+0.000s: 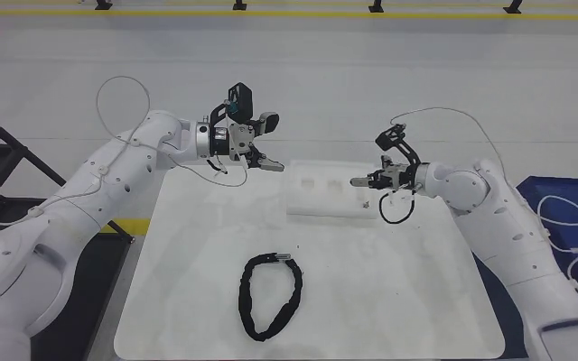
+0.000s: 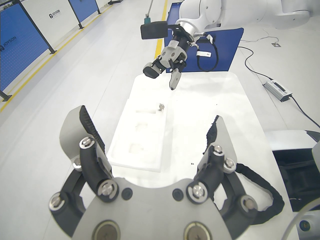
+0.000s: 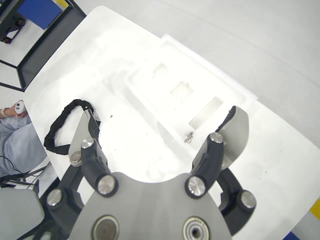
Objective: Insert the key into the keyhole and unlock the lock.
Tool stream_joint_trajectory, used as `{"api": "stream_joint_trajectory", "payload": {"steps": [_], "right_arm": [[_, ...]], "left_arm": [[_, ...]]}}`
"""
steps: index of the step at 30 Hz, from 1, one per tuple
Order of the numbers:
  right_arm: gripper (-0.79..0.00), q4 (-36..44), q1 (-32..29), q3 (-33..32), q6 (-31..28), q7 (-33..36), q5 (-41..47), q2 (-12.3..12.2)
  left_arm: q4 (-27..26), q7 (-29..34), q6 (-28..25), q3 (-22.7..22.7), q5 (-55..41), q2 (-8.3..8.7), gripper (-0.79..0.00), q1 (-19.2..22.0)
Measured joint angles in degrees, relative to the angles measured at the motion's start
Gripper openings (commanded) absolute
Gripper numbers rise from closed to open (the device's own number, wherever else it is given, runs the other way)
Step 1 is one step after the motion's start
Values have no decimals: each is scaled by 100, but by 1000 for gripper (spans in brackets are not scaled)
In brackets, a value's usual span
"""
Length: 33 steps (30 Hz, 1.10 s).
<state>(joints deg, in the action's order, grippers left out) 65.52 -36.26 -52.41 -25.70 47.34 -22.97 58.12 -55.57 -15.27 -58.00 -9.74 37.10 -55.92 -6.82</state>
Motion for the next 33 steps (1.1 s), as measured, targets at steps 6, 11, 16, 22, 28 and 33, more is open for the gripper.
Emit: {"api": "stream_joint_trajectory", "payload": {"steps": [6, 11, 16, 22, 28, 33], "right_arm": [[0, -539, 140, 440, 895, 217, 268, 241], [0, -956, 334, 805, 1507, 323, 265, 461], [0, -1247, 420, 1045, 1873, 380, 375, 650], [0, -1332, 432, 1080, 1900, 432, 456, 689], [0, -1332, 431, 1080, 1900, 431, 455, 689], [0, -1287, 381, 1056, 2010, 372, 416, 687]], "left_arm": [[0, 0, 0, 0, 0, 0, 0, 0], [0, 0, 0, 0, 0, 0, 0, 0], [0, 0, 0, 0, 0, 0, 0, 0], [0, 0, 0, 0, 0, 0, 0, 0], [0, 0, 0, 0, 0, 0, 0, 0], [0, 0, 0, 0, 0, 0, 0, 0]]}}
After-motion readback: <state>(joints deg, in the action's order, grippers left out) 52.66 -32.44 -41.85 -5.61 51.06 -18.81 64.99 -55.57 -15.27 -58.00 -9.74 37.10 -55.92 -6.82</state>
